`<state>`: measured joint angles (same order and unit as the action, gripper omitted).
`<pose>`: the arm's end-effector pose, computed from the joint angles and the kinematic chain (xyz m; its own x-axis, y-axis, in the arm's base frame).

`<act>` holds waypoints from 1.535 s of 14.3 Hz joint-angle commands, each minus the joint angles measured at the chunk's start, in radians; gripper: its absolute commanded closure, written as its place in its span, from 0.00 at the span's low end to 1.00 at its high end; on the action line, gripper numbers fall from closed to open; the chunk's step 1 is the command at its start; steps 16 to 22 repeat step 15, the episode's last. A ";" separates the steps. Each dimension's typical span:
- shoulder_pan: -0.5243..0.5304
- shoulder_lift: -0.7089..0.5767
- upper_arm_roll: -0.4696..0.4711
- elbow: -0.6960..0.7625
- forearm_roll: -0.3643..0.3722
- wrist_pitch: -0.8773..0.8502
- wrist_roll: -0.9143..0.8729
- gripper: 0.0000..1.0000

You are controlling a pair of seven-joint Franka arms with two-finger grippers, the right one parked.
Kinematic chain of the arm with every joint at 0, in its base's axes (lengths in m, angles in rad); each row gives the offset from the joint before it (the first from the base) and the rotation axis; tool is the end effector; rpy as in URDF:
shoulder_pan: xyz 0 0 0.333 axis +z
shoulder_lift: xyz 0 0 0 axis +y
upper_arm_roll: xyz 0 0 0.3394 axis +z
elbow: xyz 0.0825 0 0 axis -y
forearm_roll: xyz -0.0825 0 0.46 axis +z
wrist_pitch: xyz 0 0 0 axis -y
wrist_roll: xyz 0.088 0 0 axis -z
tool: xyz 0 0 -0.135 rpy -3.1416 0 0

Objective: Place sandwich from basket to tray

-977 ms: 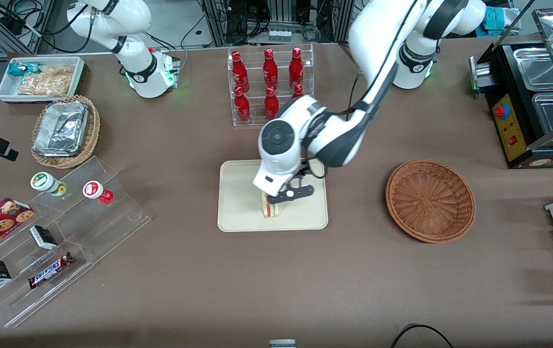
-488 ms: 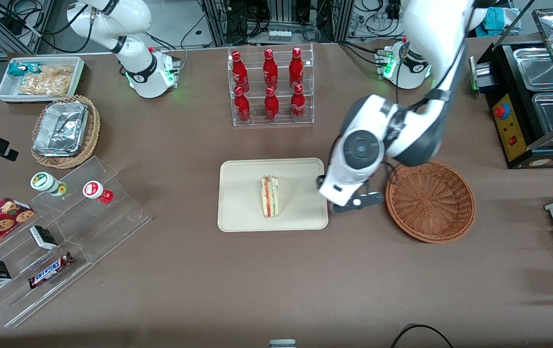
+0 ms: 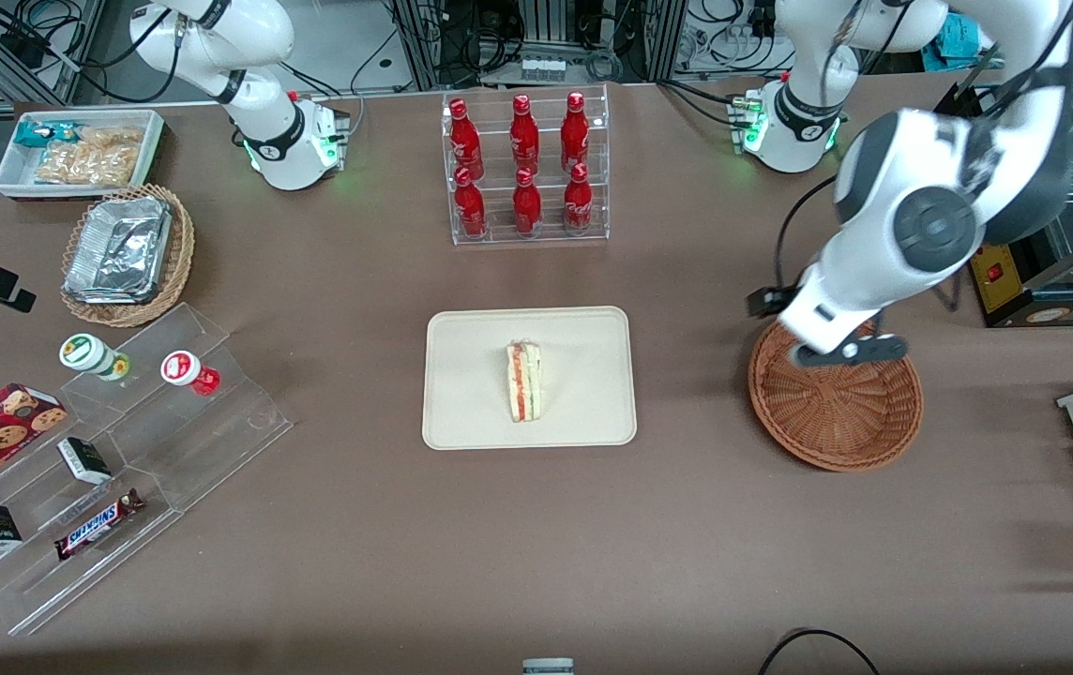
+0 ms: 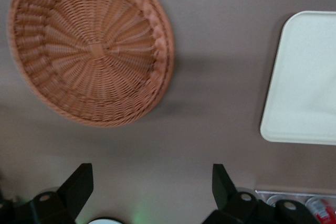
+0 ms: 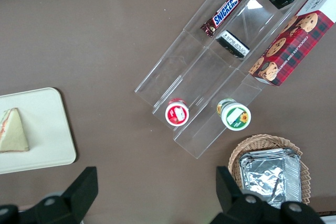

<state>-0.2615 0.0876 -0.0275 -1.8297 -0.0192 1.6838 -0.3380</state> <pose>0.6003 -0.1807 0.4336 0.9726 0.0584 -0.2251 0.0466 -0.9973 -0.0574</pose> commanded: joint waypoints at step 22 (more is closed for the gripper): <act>0.306 -0.095 -0.037 0.222 0.024 -0.133 0.272 0.00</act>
